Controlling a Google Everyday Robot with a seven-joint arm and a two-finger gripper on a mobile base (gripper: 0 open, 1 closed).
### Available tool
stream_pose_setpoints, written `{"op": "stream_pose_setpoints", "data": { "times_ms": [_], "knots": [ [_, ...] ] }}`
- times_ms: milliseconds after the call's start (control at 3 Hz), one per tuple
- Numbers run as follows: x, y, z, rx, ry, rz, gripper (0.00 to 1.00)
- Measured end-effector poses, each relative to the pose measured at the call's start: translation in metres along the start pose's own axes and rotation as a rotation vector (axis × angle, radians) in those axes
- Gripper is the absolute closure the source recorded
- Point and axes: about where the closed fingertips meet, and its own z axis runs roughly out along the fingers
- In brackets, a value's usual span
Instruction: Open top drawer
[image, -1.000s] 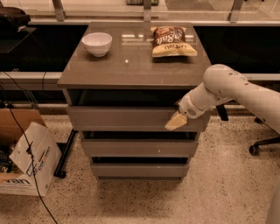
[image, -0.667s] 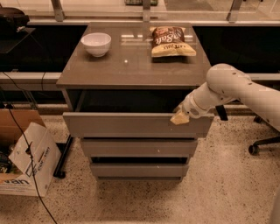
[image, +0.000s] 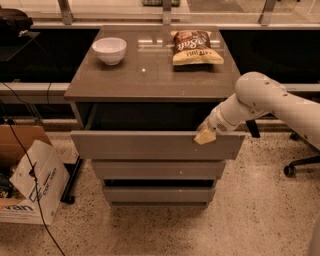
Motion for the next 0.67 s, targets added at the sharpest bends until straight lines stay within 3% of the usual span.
{"op": "stream_pose_setpoints", "data": {
  "times_ms": [667],
  "knots": [
    [-0.0009,-0.0004,0.0070,0.012,-0.001,-0.021,0.00]
  ]
}}
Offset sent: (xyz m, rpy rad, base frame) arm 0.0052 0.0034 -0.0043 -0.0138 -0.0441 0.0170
